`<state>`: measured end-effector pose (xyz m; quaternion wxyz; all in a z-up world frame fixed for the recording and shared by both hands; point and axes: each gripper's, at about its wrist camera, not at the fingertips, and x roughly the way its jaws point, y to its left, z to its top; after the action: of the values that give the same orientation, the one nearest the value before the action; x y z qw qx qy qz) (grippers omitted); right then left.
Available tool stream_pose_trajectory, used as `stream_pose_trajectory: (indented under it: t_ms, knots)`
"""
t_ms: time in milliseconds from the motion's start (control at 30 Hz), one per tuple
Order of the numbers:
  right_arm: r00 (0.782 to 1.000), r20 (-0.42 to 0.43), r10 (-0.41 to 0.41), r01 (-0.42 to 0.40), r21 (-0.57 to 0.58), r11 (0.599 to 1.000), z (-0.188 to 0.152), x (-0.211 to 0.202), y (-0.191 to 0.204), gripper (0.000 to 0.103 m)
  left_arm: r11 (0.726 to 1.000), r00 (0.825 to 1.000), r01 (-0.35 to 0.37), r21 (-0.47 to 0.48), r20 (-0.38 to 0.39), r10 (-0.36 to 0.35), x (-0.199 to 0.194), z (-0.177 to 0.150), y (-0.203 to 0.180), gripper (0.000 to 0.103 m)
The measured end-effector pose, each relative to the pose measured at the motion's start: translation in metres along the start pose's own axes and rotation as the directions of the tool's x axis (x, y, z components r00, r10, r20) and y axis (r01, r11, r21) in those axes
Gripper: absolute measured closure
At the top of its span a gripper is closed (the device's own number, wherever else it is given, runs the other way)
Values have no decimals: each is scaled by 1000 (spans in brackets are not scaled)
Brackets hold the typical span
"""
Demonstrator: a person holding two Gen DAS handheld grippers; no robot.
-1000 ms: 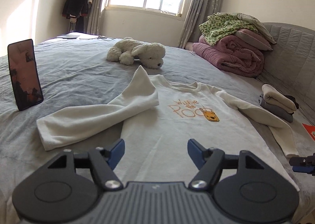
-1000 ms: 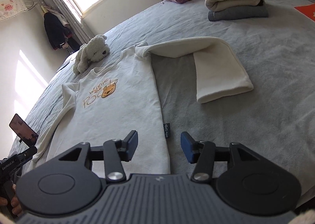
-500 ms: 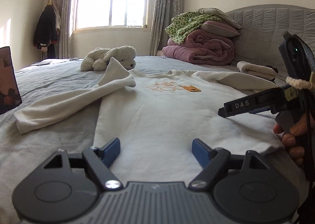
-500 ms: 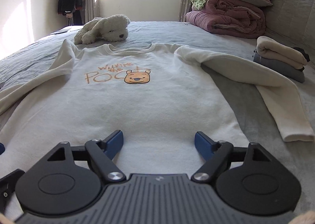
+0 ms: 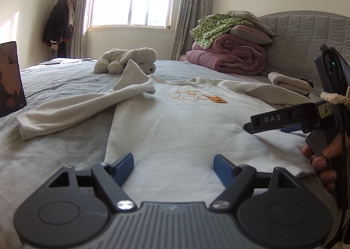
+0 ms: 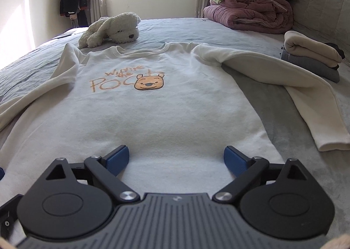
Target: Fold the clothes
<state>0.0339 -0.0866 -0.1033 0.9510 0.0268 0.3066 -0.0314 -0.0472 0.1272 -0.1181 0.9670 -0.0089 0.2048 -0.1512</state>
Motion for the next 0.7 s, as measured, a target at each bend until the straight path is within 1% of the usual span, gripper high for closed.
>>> stream_pose_trajectory:
  t_ms: [67, 167, 267, 333, 433, 600, 700]
  knots:
    - [1000, 2, 10, -10, 3, 1000, -1, -2, -1, 7, 1000, 1000, -9, 1, -3, 9, 1, 0, -1, 20]
    - [1000, -2, 28, -28, -4, 1000, -1, -4, -3, 7, 1000, 1000, -5, -17, -4, 5, 2, 0, 1, 20]
    - [998, -31, 59, -61, -42, 997, 2, -4, -6, 6, 999, 1000, 6, -49, -4, -6, 4, 1, 4, 20]
    - [993, -51, 103, -107, -74, 992, 4, -3, -13, 3, 999, 1000, -9, -31, -10, 8, 5, 1, 0, 20]
    - [983, -70, 172, -178, -96, 979, 2, -7, -29, 3, 1000, 1000, -20, -19, -20, 20, 7, 2, -2, 20]
    - [972, -56, 229, -234, -107, 966, -9, -21, -48, 2, 999, 999, -32, -12, -31, 32, 8, 3, -4, 19]
    - [970, -76, 231, -238, -100, 966, -5, -20, -47, 0, 999, 998, -46, 0, -37, 46, 9, 3, -6, 18]
